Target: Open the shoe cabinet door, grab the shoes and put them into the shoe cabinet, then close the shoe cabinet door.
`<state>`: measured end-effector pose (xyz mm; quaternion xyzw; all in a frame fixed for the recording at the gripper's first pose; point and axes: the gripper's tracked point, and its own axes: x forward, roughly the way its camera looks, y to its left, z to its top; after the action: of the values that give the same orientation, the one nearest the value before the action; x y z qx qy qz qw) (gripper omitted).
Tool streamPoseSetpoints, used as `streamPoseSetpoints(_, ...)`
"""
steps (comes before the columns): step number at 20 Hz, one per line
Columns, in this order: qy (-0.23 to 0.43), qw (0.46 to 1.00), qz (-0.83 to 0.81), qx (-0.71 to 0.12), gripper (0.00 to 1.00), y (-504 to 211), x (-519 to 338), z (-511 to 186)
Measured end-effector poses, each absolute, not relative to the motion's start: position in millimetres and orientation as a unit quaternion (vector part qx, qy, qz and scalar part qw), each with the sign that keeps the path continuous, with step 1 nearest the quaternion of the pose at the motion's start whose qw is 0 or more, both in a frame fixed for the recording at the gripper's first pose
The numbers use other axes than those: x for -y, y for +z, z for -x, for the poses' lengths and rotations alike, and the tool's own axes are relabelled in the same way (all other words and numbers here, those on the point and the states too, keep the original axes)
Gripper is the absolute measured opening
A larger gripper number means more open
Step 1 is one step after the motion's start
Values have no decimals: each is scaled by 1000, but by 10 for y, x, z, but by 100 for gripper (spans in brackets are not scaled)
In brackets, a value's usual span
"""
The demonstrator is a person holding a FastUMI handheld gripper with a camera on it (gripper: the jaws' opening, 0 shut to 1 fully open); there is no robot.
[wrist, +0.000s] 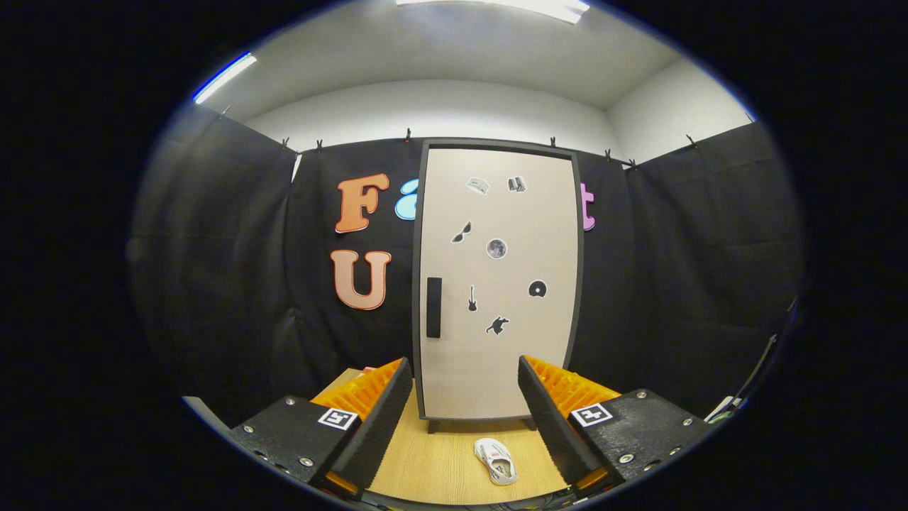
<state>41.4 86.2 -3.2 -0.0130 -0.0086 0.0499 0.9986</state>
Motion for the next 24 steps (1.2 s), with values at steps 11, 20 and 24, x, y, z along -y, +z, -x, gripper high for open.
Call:
streamPoseSetpoints(11, 65, 998, 5, 9, 94, -34, -1145, -1235)
streamPoseSetpoints(20, 103, 995, -10, -6, 94, -184, -1319, -2305)
streamPoseSetpoints(24, 118, 993, -12, -4, 93, -254, -1440, -2601)
